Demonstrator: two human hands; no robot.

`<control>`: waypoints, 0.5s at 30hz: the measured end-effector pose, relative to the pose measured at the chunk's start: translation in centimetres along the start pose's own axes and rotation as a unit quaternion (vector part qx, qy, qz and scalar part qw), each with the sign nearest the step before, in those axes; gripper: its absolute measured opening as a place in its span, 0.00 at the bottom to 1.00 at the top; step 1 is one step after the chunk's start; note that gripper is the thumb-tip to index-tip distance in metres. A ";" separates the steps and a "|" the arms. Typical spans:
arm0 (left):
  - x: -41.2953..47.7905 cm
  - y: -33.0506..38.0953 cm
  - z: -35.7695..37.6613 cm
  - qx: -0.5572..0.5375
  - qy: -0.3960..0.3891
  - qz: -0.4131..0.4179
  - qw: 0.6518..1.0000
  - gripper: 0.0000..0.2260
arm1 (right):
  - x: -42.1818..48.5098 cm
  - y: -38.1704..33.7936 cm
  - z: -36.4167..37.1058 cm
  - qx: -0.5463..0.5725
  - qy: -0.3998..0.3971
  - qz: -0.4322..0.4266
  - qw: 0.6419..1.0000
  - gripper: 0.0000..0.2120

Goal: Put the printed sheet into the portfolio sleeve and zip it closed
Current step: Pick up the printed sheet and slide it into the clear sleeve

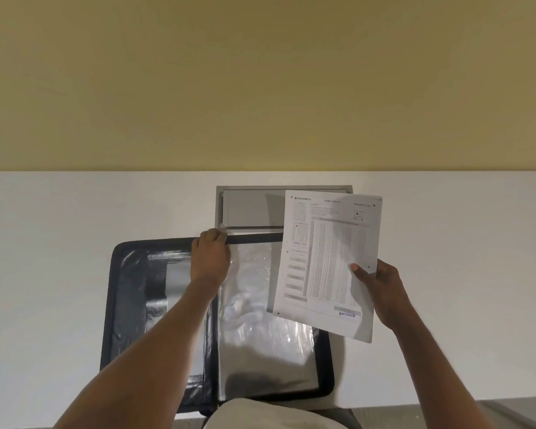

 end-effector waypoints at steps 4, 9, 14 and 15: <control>-1.0 0.5 0.5 0.000 0.002 0.064 0.998 0.09 | 0.3 -0.3 -0.1 -0.001 0.009 -0.001 1.000 0.10; -0.9 0.6 1.2 -0.014 -0.032 0.051 0.998 0.12 | 0.6 -0.9 -0.3 0.006 0.011 -0.004 1.000 0.11; -0.3 0.4 0.9 -0.021 -0.006 0.036 0.999 0.07 | 0.8 -1.5 -0.7 -0.008 0.015 -0.006 1.000 0.10; -0.3 0.3 0.8 -0.023 0.000 0.034 0.999 0.06 | 0.8 -1.5 -0.7 -0.011 0.018 -0.005 1.000 0.10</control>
Point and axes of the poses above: each hand's wrist, its own x-axis towards the middle knuckle, its own z-axis out of the palm, y = z × x, the point moved 3 cm from there along x, towards the middle knuckle, and after that the axes turned 5 degrees about -z, right-handed, at the moved point
